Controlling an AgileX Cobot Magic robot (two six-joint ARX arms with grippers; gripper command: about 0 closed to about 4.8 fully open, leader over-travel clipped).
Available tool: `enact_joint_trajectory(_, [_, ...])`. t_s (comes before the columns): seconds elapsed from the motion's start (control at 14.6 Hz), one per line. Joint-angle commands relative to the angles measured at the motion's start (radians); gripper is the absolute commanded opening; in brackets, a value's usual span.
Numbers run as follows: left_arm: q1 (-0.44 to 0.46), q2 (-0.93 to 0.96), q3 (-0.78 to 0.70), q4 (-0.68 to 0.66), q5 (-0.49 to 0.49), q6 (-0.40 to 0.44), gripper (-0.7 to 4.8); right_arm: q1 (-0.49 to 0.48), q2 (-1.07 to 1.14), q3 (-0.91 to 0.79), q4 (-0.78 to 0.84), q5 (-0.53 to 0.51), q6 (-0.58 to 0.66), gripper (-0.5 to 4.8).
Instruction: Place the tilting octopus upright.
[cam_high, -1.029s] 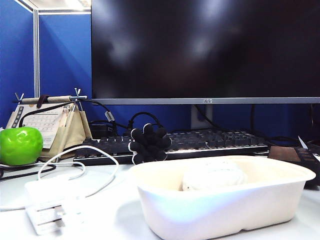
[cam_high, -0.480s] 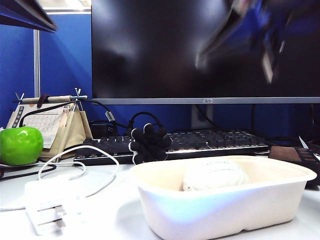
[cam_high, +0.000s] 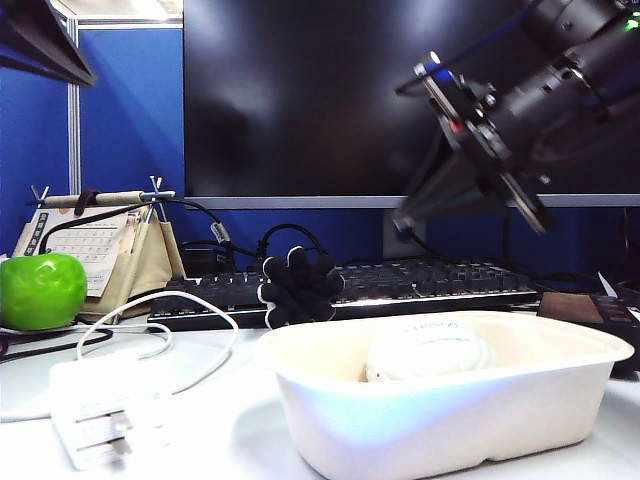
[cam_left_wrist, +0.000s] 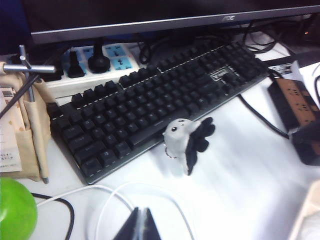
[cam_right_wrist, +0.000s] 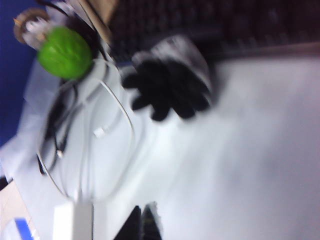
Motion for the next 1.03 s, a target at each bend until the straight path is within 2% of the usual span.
enact_joint_trajectory(0.07, [-0.015,0.087,0.003,0.036,-0.005,-0.016,0.17,0.03,-0.002,0.006,0.163,0.042,0.0,-0.05])
enact_joint_trajectory(0.14, [-0.045,0.156,0.003,0.069,-0.003,-0.023,0.17,0.045,-0.002,0.005,0.224,0.071,0.0,-0.06])
enact_joint_trajectory(0.41, [-0.13,0.293,0.003,0.197,-0.003,-0.022,0.18,0.044,-0.003,0.005,0.332,0.069,0.0,-0.05])
enact_joint_trajectory(0.75, [-0.202,0.419,0.003,0.443,-0.005,-0.022,0.22,0.044,-0.003,0.005,0.314,0.082,-0.001,-0.05])
enact_joint_trajectory(1.03, [-0.206,0.531,0.004,0.555,-0.032,-0.022,0.38,0.044,-0.003,0.005,0.289,0.082,0.0,-0.05])
